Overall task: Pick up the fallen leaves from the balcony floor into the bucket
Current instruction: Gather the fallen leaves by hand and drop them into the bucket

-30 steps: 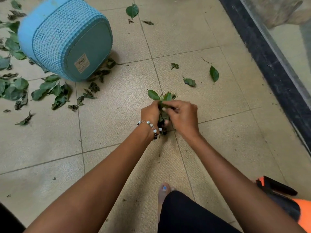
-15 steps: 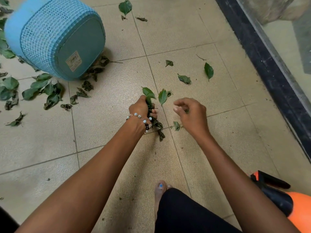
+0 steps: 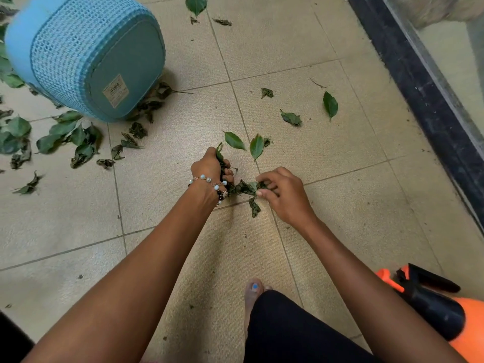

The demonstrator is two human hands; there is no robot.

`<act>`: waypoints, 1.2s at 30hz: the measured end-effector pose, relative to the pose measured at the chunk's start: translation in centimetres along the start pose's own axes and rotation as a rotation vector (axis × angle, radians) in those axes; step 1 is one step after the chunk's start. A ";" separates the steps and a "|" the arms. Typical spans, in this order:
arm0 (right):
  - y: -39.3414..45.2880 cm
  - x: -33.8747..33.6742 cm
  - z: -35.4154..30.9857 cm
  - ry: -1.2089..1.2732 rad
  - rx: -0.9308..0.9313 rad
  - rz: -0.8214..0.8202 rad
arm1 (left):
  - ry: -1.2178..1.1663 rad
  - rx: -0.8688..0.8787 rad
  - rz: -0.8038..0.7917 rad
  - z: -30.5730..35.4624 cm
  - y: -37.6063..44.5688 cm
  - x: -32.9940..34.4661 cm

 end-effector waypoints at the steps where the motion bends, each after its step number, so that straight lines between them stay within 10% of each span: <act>1: 0.1 0.3 -0.7 -0.010 -0.020 -0.044 | 0.005 0.004 0.005 0.1 0.1 -0.2; 5: -0.3 2.4 -1.9 -0.525 -0.142 -0.352 | 0.005 0.015 0.012 0.7 0.2 -0.7; 14: -1.6 2.1 -1.6 -0.667 -0.381 -0.209 | 0.013 0.002 -0.016 0.3 -0.1 -0.8; 20: 0.4 -2.4 -1.3 0.567 0.166 0.116 | 0.098 -0.027 -0.095 -0.8 -0.9 0.0; 23: 1.0 -1.3 -4.0 0.788 0.180 0.094 | 0.120 -0.046 -0.101 -1.5 -1.4 0.6; 30: 1.2 0.5 -7.8 -0.007 -0.275 0.212 | -0.028 -0.204 -0.163 -1.0 -1.0 1.2; 36: 2.9 -0.3 -11.2 -0.083 -0.237 0.066 | -0.152 -0.234 -0.208 1.9 -3.0 1.9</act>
Point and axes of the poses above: each hand's wrist, its own y-axis towards the middle knuckle, its own x-axis out of the palm, z = x × y, the point moved 5 cm from there along y, towards the middle knuckle, and after that the axes turned 4 degrees about x, right-handed, at the moved point
